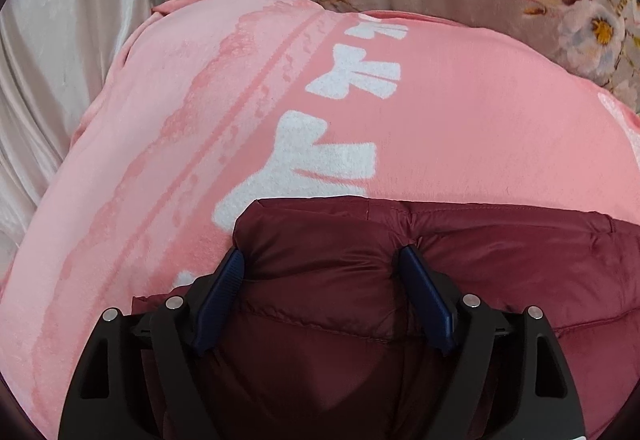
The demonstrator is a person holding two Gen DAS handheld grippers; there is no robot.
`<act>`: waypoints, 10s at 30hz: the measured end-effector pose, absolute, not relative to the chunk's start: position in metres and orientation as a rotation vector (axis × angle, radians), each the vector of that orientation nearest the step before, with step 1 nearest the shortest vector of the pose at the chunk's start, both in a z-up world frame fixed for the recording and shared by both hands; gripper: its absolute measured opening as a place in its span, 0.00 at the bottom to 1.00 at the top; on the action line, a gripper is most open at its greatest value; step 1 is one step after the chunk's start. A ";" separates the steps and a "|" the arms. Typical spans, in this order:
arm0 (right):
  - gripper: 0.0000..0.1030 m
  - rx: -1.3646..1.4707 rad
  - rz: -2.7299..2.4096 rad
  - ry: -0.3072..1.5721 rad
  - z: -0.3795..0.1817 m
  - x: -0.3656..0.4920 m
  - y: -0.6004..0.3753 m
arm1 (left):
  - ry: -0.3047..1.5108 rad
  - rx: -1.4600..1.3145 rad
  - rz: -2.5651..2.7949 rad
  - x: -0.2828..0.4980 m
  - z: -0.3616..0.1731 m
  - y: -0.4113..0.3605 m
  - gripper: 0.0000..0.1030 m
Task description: Fold large clothes
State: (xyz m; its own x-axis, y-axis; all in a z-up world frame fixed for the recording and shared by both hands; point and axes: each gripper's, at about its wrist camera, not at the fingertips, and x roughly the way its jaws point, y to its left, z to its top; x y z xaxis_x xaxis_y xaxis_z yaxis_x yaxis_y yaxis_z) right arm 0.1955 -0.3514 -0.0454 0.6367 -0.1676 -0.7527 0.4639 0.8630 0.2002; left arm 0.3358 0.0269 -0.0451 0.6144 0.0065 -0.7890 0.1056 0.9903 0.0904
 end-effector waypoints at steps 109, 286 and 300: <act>0.43 0.416 -0.193 0.643 0.056 -0.004 -0.297 | 1.050 0.007 -0.413 0.124 0.039 -0.054 0.69; 0.23 0.471 -0.399 0.836 -0.056 0.004 -0.352 | 0.978 0.319 -0.292 0.131 -0.015 -0.176 0.89; 0.25 0.427 -0.425 0.797 -0.064 -0.001 -0.340 | 0.928 0.337 -0.271 0.121 -0.029 -0.177 0.90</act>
